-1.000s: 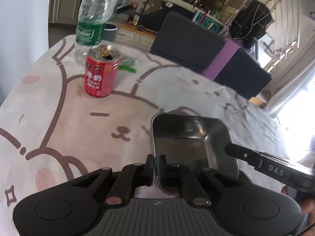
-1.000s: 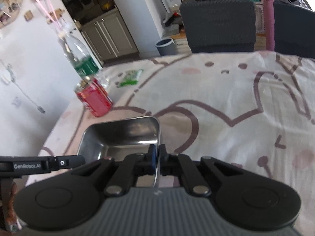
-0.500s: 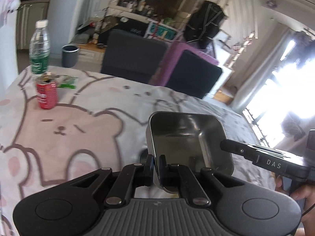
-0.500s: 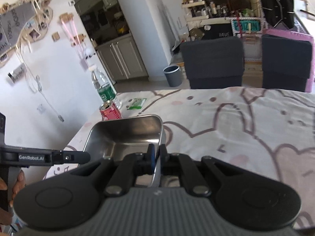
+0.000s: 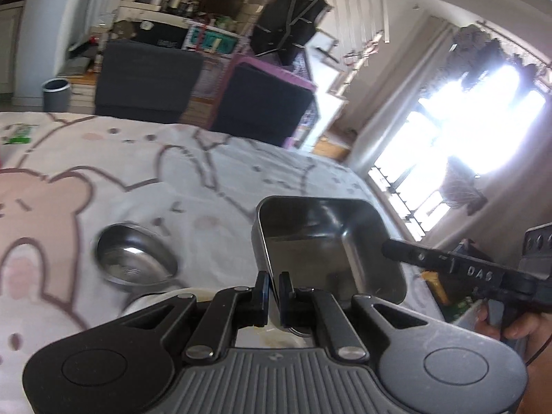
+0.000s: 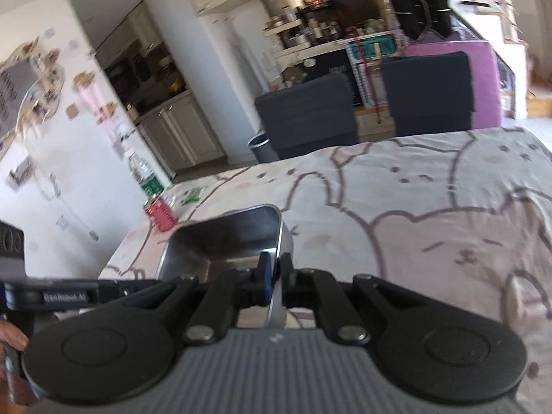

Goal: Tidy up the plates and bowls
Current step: 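Lift the steel tray with both tools and carry it toward the plate stack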

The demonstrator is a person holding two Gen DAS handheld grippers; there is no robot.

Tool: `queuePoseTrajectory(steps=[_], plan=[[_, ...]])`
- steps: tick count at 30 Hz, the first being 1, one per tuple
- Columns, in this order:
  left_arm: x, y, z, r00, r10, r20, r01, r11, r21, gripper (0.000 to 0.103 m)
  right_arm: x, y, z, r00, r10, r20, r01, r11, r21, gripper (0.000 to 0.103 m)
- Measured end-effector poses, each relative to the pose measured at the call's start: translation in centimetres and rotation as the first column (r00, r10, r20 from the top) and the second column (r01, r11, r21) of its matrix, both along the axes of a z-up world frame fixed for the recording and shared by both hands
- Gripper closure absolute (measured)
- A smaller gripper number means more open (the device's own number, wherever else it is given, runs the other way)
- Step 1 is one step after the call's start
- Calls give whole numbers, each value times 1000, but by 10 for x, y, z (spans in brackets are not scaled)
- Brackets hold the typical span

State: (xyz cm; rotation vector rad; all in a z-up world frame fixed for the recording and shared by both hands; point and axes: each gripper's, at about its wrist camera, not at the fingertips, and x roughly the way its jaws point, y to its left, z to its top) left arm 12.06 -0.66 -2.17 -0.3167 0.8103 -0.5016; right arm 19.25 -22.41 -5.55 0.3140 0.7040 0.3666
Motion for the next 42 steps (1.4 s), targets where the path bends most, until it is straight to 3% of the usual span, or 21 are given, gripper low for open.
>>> queuePoseTrajectory(steps=[4, 12, 24, 33, 42], plan=[[8, -18, -3, 999, -30, 11, 31, 998, -59, 97, -9, -34, -4, 999, -46, -10, 46, 999, 28, 97], [13, -51, -15, 999, -32, 2, 32, 995, -99, 97, -15, -74, -12, 992, -110, -59, 112, 993, 31, 97], [31, -89, -46, 994, -38, -107, 30, 997, -71, 97, -12, -94, -11, 982, -164, -92, 167, 986, 27, 94], [19, -132, -79, 967, -179, -182, 189, 981, 39, 93, -20, -116, -25, 965, -207, -162, 211, 977, 9, 95], [25, -143, -99, 963, -175, -204, 200, 973, 112, 93, -23, -113, -40, 954, -202, -223, 191, 979, -67, 95]])
